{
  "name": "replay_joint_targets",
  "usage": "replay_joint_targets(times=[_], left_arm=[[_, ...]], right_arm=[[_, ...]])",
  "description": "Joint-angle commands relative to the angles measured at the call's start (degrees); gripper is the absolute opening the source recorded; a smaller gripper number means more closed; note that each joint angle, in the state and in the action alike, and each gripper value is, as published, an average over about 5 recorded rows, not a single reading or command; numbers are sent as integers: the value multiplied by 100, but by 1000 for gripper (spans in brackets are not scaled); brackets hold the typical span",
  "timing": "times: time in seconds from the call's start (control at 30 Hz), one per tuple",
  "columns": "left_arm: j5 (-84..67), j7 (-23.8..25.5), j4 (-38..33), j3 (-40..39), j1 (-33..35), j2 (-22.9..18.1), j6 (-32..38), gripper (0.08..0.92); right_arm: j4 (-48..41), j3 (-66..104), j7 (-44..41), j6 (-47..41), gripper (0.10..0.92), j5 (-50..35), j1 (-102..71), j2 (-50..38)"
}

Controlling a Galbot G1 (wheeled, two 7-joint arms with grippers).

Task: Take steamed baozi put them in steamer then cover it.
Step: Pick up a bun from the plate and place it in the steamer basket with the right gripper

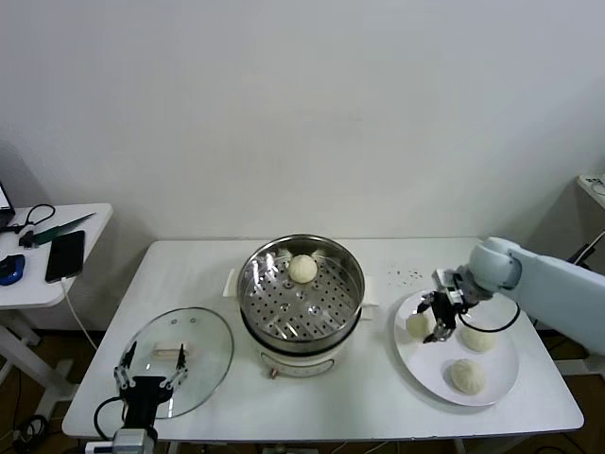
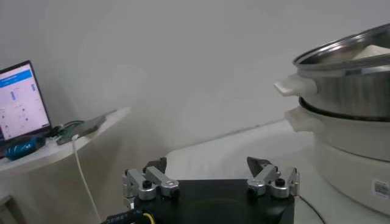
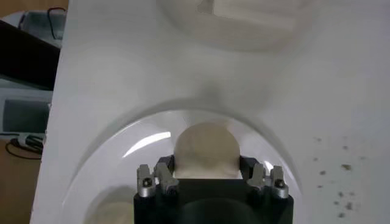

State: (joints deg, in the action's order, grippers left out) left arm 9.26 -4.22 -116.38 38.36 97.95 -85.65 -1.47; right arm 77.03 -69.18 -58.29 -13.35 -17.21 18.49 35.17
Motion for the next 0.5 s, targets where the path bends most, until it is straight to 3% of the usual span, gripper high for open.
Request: replay_joint_targets(times=[0.03,0.27,0.5], left_arm=[[6,4,1,-39,-8,8,35,823],[-82,94,-99,-121,7,-20,71,823],[-97,142,-201,-162,-28,-28,73,823]], right_arm=[[-19,-1332,-106,99,679,-782,2195,169],[26,-2125,-126,-78,679,-1829,3576,1087],[-37,-2026,41,-388,679,-2657,3674,2279]])
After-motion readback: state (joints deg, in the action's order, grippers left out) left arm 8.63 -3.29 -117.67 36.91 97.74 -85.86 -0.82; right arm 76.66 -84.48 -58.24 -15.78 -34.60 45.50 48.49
